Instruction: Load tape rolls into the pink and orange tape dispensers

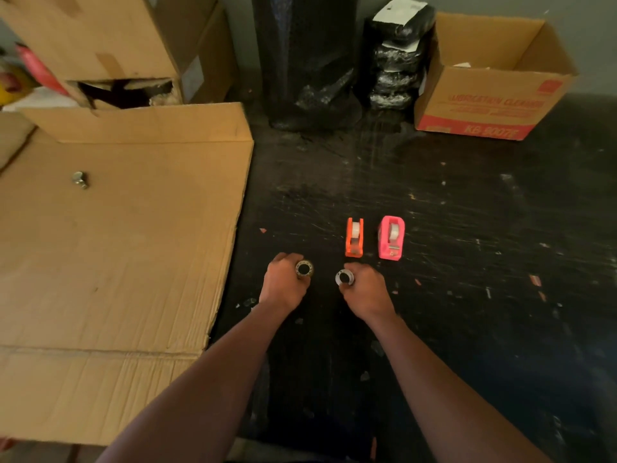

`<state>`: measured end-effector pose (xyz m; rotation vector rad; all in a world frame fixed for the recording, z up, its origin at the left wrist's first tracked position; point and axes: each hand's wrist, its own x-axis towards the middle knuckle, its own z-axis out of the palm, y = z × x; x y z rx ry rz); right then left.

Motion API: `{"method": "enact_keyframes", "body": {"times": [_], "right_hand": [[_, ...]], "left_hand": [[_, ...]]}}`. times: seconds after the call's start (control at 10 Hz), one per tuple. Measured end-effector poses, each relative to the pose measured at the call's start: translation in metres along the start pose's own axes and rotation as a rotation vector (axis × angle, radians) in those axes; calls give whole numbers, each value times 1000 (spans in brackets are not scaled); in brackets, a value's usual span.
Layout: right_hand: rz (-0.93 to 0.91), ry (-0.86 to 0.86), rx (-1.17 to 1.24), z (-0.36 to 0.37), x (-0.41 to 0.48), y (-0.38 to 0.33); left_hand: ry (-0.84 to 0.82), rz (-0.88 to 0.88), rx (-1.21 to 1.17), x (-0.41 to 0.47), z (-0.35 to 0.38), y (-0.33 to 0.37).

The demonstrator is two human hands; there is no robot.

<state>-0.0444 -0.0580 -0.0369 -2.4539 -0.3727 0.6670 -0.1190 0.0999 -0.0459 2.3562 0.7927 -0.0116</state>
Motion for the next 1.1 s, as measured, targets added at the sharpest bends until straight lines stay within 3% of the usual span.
{"method": "enact_keyframes", "body": {"times": [0.2,0.8,1.0,1.1], "right_hand": [[8,-10,43,8,34,-27],[84,-26,-227,22,106,-68],[33,7,-216,14,86,-64],[-37,95,-66,6,66,-57]], "left_hand": [[-4,11,-23,33,-13,-13],[-62,-45,20,116,3,-16],[-35,-95,-44,107,-1,-15],[56,-93,-157,78,-4,-15]]}}
